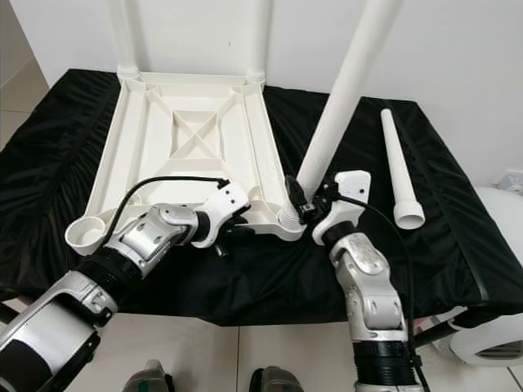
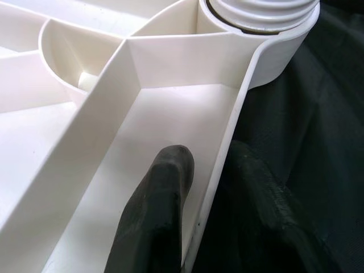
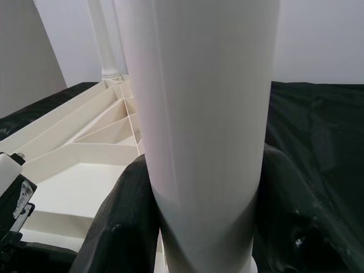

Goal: Building children table

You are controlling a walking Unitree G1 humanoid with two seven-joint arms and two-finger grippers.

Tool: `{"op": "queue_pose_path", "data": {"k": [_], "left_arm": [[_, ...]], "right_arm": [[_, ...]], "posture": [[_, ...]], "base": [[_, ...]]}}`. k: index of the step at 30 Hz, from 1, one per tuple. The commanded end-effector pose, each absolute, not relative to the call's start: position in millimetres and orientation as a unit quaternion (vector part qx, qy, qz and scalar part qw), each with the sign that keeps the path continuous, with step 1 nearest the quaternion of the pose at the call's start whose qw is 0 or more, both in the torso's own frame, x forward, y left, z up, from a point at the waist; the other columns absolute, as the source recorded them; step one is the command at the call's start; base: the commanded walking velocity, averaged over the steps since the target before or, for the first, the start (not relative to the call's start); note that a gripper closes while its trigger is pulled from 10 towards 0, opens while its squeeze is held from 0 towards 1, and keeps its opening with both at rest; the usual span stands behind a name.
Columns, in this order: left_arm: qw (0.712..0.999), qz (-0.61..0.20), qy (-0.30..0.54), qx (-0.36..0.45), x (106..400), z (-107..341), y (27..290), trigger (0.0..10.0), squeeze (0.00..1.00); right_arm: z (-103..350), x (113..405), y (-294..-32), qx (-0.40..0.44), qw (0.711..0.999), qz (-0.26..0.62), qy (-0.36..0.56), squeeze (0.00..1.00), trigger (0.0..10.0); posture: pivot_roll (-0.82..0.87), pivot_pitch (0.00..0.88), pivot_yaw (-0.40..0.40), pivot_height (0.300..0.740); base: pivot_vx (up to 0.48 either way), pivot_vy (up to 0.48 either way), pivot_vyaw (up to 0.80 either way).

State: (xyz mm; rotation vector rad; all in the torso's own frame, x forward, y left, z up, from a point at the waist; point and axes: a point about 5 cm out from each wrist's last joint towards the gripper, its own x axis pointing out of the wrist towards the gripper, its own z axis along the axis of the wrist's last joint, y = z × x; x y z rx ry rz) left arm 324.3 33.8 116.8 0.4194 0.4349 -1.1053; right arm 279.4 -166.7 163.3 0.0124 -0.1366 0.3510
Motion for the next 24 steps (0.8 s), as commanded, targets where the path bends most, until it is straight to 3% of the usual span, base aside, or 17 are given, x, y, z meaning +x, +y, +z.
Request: {"op": "queue_pose_path", "data": {"k": [1, 24], "left_arm": [[0.836, -0.471, 0.198, 0.203, 338, 123, 51, 10.0, 0.00], [0.840, -0.468, 0.186, 0.202, 341, 131, 52, 10.0, 0.00]], "right_arm": [[150, 279, -174, 0.009, 0.986, 0.162, -0.035, 0.00, 10.0], [126, 289, -159, -0.015, 0.982, 0.190, 0.010, 0.00, 10.0]], "posture": [[0.00, 0.016, -0.050, 0.740], [0.01, 0.038, -0.055, 0.740]], "base": [[0.000, 0.000, 0.00], [0.000, 0.000, 0.00]]}}
